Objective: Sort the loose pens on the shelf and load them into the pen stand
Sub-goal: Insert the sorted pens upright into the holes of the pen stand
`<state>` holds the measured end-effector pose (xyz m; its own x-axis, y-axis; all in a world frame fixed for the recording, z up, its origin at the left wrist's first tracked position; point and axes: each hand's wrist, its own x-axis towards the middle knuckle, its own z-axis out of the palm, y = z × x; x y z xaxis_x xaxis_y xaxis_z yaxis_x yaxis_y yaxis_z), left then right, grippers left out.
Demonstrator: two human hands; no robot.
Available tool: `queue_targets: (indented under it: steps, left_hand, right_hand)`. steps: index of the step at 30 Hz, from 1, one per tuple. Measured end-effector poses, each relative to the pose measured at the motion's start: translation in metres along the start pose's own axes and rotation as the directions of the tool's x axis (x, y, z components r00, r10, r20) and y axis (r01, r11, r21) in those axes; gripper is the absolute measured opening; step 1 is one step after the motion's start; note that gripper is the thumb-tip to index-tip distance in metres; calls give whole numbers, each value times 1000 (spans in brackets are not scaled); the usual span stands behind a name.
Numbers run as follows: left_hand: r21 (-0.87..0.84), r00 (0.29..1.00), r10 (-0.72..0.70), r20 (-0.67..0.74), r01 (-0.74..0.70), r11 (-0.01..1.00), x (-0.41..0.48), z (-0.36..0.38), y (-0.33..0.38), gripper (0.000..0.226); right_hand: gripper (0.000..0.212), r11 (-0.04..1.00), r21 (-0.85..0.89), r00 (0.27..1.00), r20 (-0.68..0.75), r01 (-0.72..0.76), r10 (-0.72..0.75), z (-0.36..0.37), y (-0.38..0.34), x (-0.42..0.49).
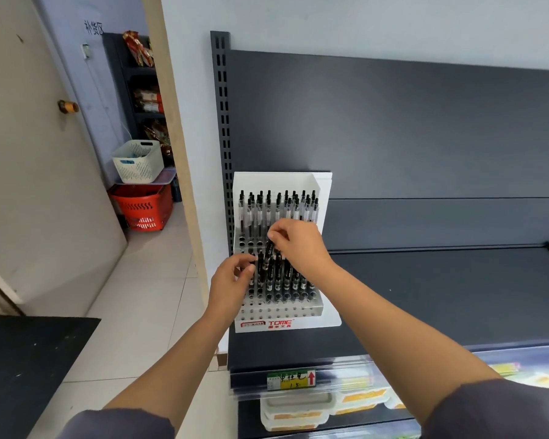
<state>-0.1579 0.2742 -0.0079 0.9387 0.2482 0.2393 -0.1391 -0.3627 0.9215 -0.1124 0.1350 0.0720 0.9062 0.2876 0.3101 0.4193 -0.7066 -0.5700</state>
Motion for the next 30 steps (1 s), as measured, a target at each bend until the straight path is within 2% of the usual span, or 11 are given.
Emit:
queue_targets:
  steps: [2, 7, 10, 14, 19, 21, 25, 27, 30]
  left_hand:
    - [33, 1000, 12, 11, -12, 999, 0, -1, -1, 17]
    - [81, 1000, -8, 21, 6, 997, -1, -6, -6, 16]
    - [150, 1000, -11, 19, 9, 989, -1, -10, -11, 14]
    - [321, 1000, -23, -2, 22, 947, 0, -13, -18, 8]
    - [385, 1000, 20, -16, -12, 923, -3, -12, -19, 9]
    - [391, 997, 72, -21, -58, 918, -4, -8, -12, 9]
    - [467, 974, 228, -2, -201, 861, -4, 12, 16, 9]
    - [518, 943, 328, 53, -307, 799, -4, 31, 36, 10]
    - [584, 857, 471, 209, -496, 643, -11, 75, 67, 11]
  right_hand:
    - [19, 996, -78, 999, 7, 37, -37, 5, 2, -2]
    - [20, 987, -157, 995, 101, 34, -19, 20, 8, -5]
    - [15, 977, -209, 999, 15, 39, -37, 28, 13, -3]
    - [11, 946, -315, 997, 26, 81, -77, 44, 19, -3]
    - [12, 963, -258, 997, 13, 79, -79, 51, 25, -3]
    - [17, 970, -230, 997, 15, 72, -71, 45, 29, -2]
    - [22, 981, -191, 996, -79, 33, -48, 19, 49, -11]
    - [22, 981, -192, 994, -105, 13, -33, 0, 66, -19]
    - [22, 972, -232, 993, -117, -26, -1, -38, 101, -40]
